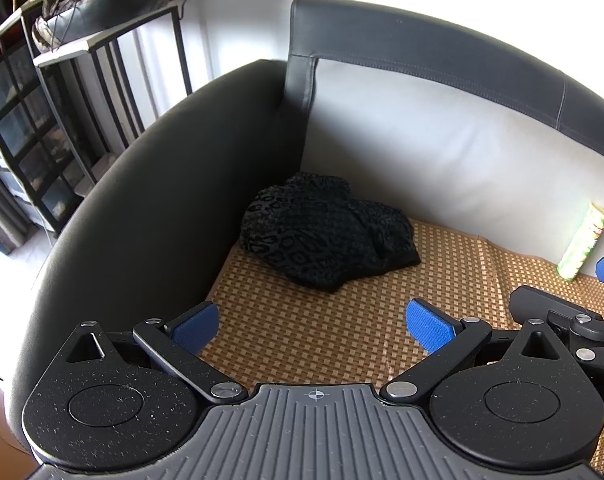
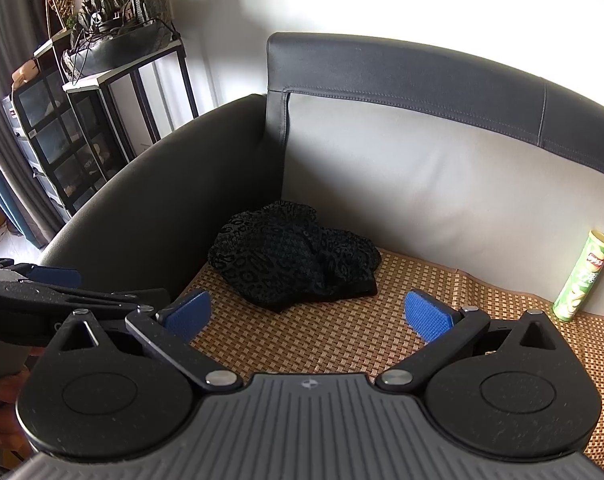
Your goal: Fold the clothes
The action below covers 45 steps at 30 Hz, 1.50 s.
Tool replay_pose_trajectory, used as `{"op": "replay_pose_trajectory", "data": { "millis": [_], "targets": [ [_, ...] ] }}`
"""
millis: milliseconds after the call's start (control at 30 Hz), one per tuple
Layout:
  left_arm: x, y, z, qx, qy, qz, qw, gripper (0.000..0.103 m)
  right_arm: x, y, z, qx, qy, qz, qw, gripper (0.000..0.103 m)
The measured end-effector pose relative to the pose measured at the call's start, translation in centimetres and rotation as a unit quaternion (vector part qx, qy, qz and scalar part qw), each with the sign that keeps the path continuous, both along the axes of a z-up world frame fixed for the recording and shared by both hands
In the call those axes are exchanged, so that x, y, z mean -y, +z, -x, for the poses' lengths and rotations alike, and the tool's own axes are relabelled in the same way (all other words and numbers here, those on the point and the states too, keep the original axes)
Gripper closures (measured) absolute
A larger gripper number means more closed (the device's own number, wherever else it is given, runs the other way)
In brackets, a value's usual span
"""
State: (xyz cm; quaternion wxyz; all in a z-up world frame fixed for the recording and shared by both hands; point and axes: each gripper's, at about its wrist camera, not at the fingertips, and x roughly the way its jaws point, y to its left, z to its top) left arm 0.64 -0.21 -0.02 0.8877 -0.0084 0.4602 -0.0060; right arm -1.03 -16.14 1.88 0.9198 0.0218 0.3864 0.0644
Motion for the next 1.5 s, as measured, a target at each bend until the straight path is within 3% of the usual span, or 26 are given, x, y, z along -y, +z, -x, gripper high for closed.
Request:
{"op": "replay_pose_trajectory", "data": {
  "millis": [1100, 1300, 1500],
  "targets": [
    [-1.5, -0.5, -0.9, -0.009, -0.004, 0.011, 0.9999, 0.000, -0.7, 0.1, 0.0, 0.008, -0.010, 0.008, 1.000, 0.000],
    [-2.5, -2.4, -3.5, -0.022, -0.010, 0.012, 0.9996, 0.000, -1.3, -0.5, -1.9, -0.003, -0.013, 0.016, 1.000, 0.000],
    [-3.9, -7.8, -9.3, -0.040, -0.027, 0.003, 0.9988, 0.000, -1.7, -3.7, -6.7, -0.033, -0.025, 0.007, 0.999, 0.000]
  ]
}}
